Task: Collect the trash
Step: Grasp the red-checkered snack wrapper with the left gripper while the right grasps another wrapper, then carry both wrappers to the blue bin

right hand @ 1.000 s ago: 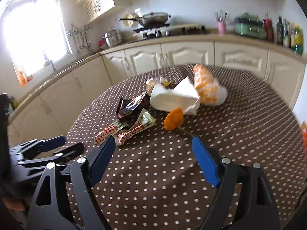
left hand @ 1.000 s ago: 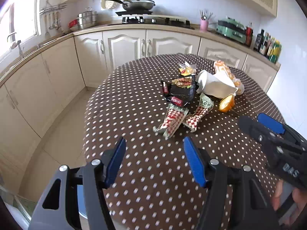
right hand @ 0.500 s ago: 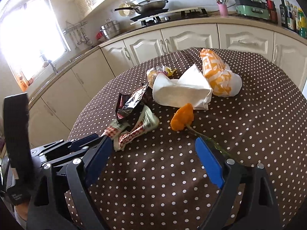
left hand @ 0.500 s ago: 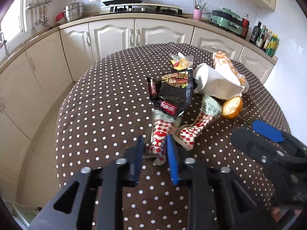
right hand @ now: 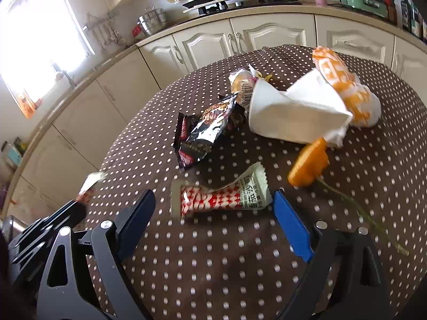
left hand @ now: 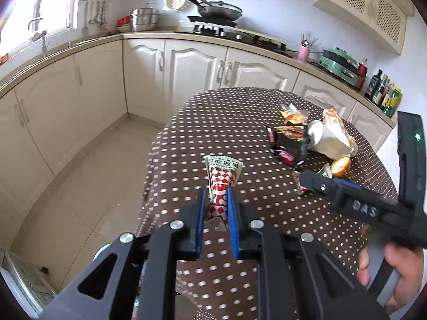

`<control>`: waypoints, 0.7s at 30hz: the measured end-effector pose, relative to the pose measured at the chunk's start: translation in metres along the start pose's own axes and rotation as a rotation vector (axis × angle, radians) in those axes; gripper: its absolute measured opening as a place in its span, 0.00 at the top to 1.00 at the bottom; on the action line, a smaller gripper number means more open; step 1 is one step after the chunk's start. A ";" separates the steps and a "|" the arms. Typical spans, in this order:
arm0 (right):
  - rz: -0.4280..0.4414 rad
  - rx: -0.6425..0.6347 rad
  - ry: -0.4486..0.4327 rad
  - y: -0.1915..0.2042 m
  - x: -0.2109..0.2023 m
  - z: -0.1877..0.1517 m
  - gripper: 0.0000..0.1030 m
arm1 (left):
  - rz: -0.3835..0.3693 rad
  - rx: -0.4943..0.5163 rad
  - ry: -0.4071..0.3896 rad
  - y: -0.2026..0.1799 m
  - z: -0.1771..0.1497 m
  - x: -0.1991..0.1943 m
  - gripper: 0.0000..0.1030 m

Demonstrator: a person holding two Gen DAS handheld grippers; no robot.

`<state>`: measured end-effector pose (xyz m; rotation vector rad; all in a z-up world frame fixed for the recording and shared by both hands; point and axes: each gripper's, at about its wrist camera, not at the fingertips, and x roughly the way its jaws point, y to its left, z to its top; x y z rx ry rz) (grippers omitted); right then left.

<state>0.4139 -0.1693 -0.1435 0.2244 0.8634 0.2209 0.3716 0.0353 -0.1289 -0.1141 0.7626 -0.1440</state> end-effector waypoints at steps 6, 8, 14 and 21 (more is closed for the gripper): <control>-0.066 -0.053 0.009 0.007 0.006 0.002 0.60 | -0.011 -0.024 -0.004 0.012 -0.005 -0.006 0.85; -0.054 -0.076 0.014 0.009 0.006 0.000 0.67 | -0.018 -0.029 -0.004 0.014 -0.007 -0.008 0.85; -0.033 -0.138 -0.026 0.021 -0.007 -0.007 0.84 | -0.036 -0.040 -0.012 0.016 -0.013 -0.017 0.85; -0.018 -0.197 -0.082 0.037 -0.032 -0.027 0.91 | -0.053 -0.075 -0.031 0.027 -0.024 -0.036 0.85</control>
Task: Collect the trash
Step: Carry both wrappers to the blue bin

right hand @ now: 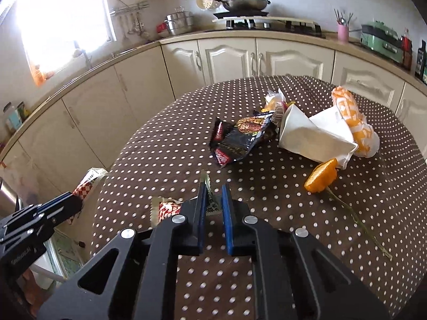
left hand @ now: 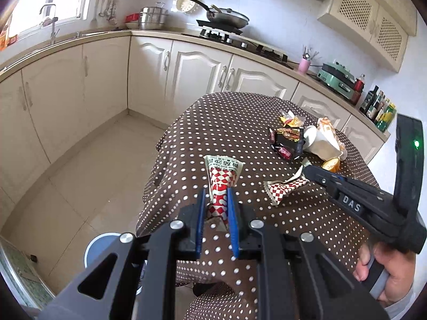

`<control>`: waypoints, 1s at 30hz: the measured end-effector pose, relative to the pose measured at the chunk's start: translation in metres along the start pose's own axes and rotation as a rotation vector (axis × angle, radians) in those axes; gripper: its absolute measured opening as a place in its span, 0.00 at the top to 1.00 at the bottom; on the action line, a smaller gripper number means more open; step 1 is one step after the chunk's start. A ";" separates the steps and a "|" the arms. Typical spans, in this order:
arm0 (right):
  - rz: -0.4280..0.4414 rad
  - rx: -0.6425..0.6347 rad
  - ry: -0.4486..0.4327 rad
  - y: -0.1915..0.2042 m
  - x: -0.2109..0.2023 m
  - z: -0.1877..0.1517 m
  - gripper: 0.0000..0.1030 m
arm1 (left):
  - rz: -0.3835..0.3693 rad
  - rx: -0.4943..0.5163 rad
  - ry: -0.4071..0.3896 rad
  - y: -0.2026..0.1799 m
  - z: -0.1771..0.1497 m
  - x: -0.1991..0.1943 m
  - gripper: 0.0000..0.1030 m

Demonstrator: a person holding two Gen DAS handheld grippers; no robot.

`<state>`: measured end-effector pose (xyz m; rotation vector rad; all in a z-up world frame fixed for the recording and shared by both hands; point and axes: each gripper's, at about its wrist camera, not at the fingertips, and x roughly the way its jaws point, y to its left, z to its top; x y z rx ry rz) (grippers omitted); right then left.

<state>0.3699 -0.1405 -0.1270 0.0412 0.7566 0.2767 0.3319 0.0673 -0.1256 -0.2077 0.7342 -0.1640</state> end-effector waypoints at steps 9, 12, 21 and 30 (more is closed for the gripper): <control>0.071 -0.052 -0.053 0.042 -0.017 0.007 0.93 | 0.033 -0.054 -0.037 0.031 -0.008 -0.031 0.85; 0.110 -0.079 -0.060 0.063 -0.018 0.009 0.94 | 0.051 -0.078 -0.048 0.047 -0.012 -0.040 0.85; 0.239 -0.185 -0.001 0.147 0.016 0.001 0.93 | 0.159 -0.168 -0.047 0.113 -0.032 -0.059 0.85; 0.303 -0.280 0.137 0.225 0.093 -0.035 0.93 | 0.245 -0.287 0.033 0.190 -0.070 -0.037 0.85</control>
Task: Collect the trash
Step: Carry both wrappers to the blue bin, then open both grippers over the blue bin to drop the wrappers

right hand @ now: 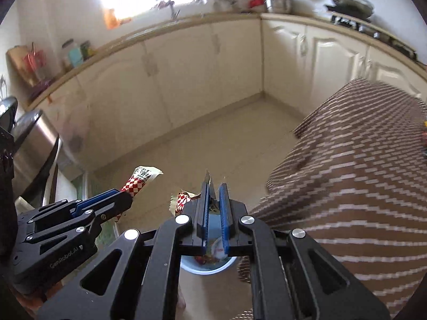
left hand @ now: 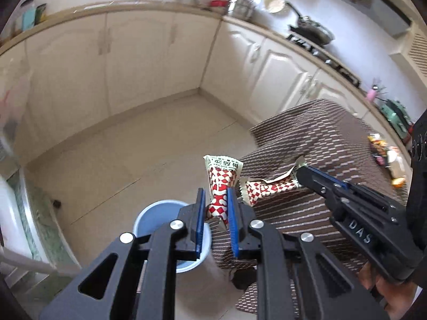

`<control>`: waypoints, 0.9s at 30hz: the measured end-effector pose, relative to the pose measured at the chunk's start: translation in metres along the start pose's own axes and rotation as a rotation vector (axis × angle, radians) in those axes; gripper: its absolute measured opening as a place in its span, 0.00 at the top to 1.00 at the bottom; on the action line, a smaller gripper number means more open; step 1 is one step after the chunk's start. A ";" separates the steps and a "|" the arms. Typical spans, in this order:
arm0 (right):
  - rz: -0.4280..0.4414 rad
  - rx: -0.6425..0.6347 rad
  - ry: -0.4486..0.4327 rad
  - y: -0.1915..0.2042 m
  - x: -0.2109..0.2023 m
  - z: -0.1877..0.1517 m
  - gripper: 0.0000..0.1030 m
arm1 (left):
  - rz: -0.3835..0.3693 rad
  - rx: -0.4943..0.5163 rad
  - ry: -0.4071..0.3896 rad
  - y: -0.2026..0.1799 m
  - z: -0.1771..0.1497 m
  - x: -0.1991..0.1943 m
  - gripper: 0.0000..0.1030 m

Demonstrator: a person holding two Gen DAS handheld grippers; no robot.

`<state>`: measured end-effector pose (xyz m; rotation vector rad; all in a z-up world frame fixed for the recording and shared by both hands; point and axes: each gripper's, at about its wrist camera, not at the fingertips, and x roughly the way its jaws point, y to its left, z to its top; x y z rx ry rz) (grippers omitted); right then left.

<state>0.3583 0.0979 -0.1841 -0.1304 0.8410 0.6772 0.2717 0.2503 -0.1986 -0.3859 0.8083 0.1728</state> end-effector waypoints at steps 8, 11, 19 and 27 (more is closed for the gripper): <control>0.054 -0.007 0.048 0.031 0.069 -0.007 0.88 | 0.044 -0.062 0.062 0.049 -0.005 0.037 0.85; 0.045 -0.004 0.076 0.032 0.086 -0.009 0.87 | 0.051 -0.072 0.081 0.059 -0.008 0.048 0.85; 0.004 0.012 0.096 0.021 0.089 -0.022 0.65 | 0.050 -0.085 0.131 0.067 -0.017 0.076 0.85; -0.036 -0.018 0.034 0.014 0.068 -0.019 0.54 | 0.038 -0.081 0.141 0.057 -0.010 0.090 0.85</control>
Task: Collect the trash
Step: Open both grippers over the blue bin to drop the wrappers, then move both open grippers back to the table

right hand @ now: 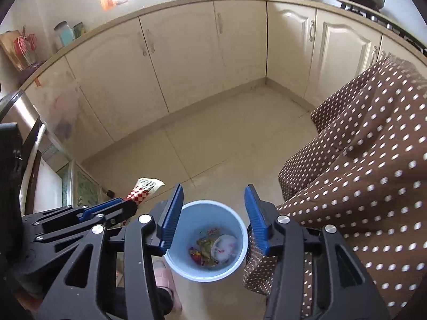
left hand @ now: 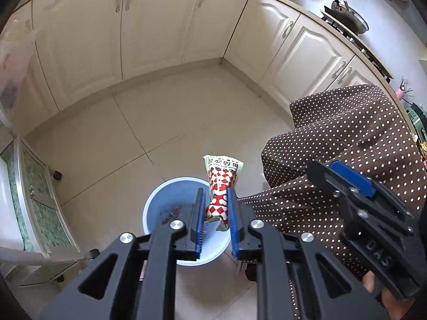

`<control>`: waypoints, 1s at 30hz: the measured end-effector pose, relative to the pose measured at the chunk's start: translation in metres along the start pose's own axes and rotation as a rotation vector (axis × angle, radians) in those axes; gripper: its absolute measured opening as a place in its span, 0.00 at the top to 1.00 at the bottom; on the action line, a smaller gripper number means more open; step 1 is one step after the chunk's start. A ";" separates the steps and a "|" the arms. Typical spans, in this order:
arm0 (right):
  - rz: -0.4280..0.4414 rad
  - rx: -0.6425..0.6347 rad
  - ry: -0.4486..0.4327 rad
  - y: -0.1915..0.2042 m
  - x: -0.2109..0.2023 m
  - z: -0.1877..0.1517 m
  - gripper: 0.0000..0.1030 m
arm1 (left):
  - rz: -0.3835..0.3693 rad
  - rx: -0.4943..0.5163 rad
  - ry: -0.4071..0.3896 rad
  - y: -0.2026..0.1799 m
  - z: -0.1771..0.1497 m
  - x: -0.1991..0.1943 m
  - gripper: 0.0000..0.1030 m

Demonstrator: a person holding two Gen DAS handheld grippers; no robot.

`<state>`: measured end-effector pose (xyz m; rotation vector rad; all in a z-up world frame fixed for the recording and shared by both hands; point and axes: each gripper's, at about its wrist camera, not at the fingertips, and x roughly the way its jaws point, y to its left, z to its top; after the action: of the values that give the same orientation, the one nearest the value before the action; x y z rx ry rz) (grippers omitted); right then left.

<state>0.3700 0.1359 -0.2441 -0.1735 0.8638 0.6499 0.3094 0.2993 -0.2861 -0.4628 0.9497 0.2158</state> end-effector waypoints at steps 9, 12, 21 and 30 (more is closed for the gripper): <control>-0.041 -0.009 -0.070 -0.006 -0.022 0.006 0.44 | -0.014 0.014 -0.057 -0.014 0.012 -0.013 0.80; -0.044 -0.001 -0.084 -0.010 -0.028 0.007 0.43 | -0.008 0.014 -0.075 -0.018 0.014 -0.019 0.69; -0.054 0.004 -0.132 -0.013 -0.065 0.012 0.43 | -0.024 0.040 -0.111 -0.035 0.014 -0.050 0.68; -0.065 0.032 -0.234 -0.028 -0.138 0.010 0.40 | -0.048 0.115 -0.204 -0.078 0.010 -0.112 0.68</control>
<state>0.3279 0.0544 -0.1364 -0.0942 0.6405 0.5826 0.2822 0.2384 -0.1666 -0.3503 0.7459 0.1611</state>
